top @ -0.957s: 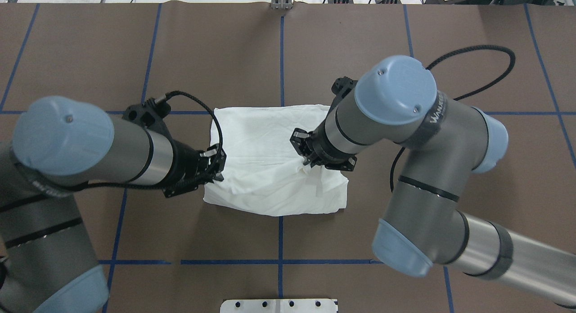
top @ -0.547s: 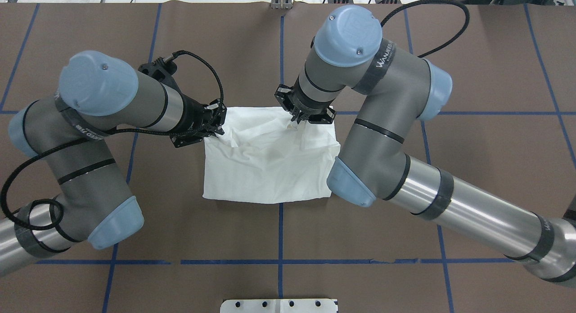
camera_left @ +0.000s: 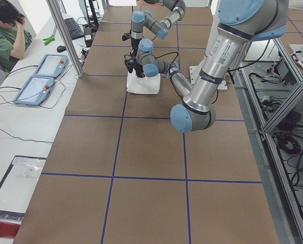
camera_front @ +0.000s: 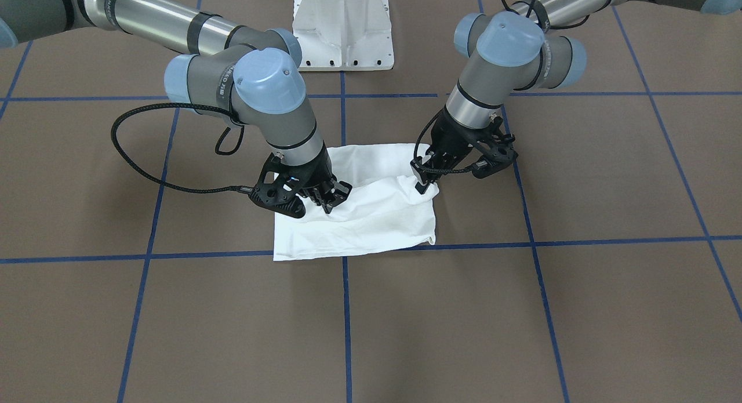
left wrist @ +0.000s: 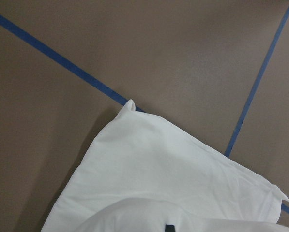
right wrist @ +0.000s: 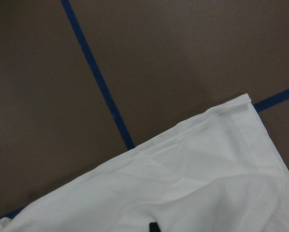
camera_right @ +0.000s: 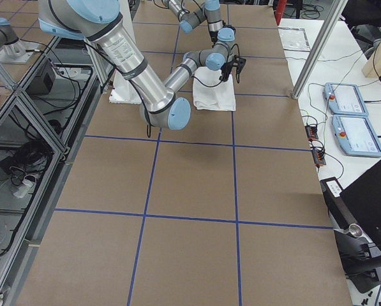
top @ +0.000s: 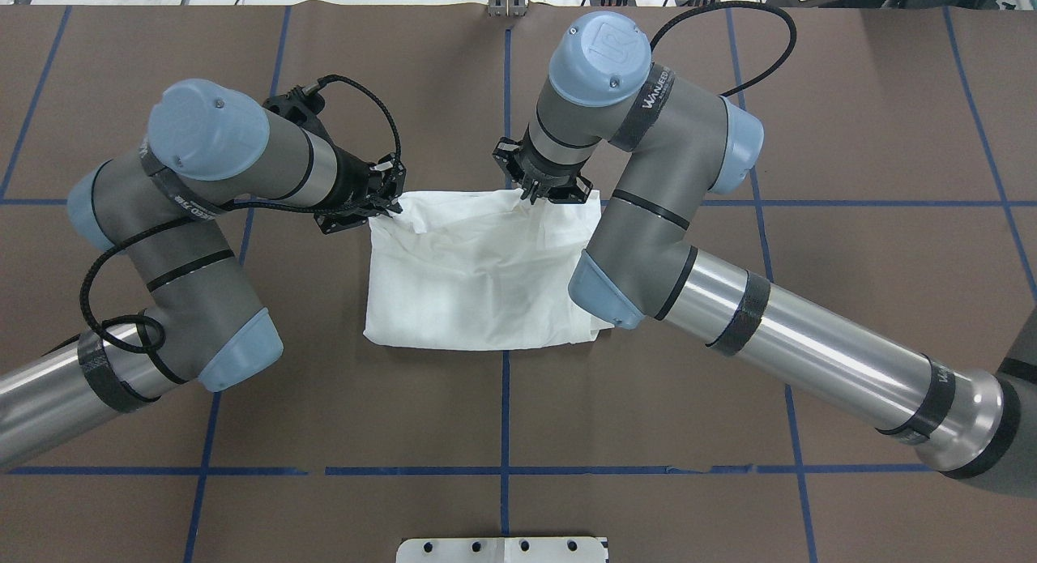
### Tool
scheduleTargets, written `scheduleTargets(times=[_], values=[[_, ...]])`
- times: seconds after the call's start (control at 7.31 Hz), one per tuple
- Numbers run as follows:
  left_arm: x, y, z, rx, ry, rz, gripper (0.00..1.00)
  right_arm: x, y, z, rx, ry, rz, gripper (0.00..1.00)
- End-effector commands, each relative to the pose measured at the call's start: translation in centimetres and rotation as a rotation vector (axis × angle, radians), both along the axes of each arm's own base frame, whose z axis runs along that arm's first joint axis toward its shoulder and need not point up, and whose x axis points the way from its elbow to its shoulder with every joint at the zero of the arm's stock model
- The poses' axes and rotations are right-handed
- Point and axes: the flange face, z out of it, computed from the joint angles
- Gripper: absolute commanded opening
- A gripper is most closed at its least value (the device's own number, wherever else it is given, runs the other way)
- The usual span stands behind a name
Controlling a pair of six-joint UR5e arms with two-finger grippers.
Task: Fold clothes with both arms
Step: 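Lift the near edge with both grippers and fold it away from the robot, then lay the folded edge down and open both grippers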
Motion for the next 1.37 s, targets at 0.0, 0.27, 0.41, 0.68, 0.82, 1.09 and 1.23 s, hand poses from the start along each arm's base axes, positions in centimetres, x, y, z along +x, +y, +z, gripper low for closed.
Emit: scheduleTargets(times=[0.0, 0.27, 0.41, 0.68, 0.82, 1.09, 1.23], values=[[-0.7, -1.1, 0.1, 0.008, 0.002, -0.020, 0.69, -0.3, -0.2, 0.4, -0.004, 0.006, -0.003, 0.99], [-1.5, -2.7, 0.8, 0.054, -0.033, -0.016, 1.00, -0.3, -0.3, 0.1, -0.001, 0.001, 0.000, 1.00], [-1.9, -3.5, 1.5, 0.046, -0.045, -0.027, 1.00, 0.0, -0.6, -0.2, 0.010, -0.016, 0.006, 0.99], [-3.6, -4.8, 1.6, 0.050, -0.058, -0.042, 1.00, -1.0, 0.4, -0.3, 0.015, -0.014, -0.011, 0.99], [-4.7, -5.3, 1.7, 0.082, -0.070, -0.004, 1.00, -2.6, 1.6, 0.3, 0.017, 0.000, -0.036, 0.99], [-7.1, -6.5, 2.2, 0.089, -0.066, 0.012, 1.00, -6.4, 3.8, 2.2, 0.079, 0.070, -0.088, 0.99], [-7.3, -6.5, 2.7, 0.099, -0.077, 0.018, 1.00, -7.1, 3.3, 3.5, 0.113, 0.106, -0.130, 0.99]])
